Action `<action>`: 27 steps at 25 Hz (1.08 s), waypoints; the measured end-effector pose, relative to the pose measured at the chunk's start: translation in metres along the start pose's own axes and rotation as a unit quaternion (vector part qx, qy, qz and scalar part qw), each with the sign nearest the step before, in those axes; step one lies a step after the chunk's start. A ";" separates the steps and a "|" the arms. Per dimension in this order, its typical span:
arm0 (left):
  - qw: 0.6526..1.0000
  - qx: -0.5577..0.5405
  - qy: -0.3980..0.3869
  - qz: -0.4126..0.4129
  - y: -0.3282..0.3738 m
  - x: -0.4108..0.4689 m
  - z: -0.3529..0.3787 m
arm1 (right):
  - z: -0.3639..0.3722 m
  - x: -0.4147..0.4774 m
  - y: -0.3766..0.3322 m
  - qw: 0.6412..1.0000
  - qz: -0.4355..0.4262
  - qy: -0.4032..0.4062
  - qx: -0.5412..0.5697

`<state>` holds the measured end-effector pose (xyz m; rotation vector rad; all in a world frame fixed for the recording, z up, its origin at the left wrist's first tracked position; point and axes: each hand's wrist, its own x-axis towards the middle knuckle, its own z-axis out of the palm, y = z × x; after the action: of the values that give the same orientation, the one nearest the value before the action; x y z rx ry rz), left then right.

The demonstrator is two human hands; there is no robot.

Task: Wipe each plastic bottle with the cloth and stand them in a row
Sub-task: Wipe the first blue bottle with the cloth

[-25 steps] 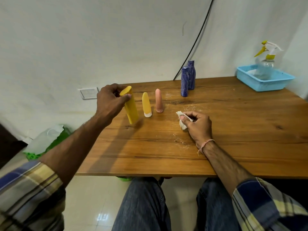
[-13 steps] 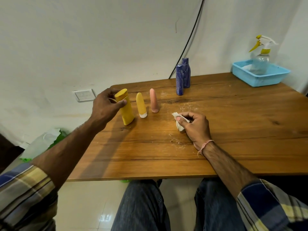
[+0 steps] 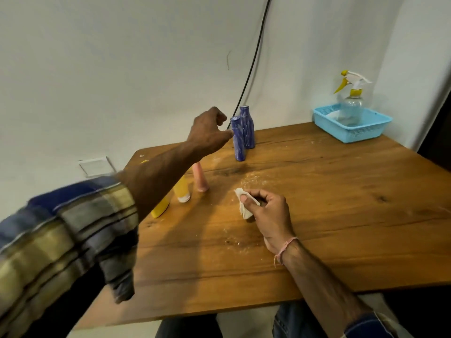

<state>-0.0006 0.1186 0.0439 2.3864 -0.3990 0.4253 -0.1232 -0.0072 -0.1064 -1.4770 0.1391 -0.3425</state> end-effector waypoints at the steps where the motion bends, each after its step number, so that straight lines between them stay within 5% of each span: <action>1: 1.000 0.000 -0.024 -0.019 0.000 0.016 0.009 | 0.000 -0.001 -0.001 1.000 0.003 -0.001 0.006; 9: 0.990 -0.009 -0.121 -0.078 -0.017 0.084 0.048 | 0.003 -0.004 -0.001 1.000 0.004 -0.012 0.002; 17: 0.996 -0.080 -0.044 0.001 -0.012 0.023 0.054 | 0.001 -0.005 -0.008 1.000 -0.003 0.000 0.008; 24: 0.993 -0.105 -0.013 0.052 -0.006 -0.097 0.025 | -0.006 -0.014 -0.017 0.981 -0.034 0.191 0.010; 27: 0.987 -0.153 -0.006 0.048 -0.005 -0.144 0.012 | -0.013 -0.034 -0.035 0.977 -0.087 0.196 -0.019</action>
<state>-0.1260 0.1389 -0.0251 2.0792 -0.5464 0.3647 -0.1639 -0.0113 -0.0766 -1.4490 0.3333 -0.7767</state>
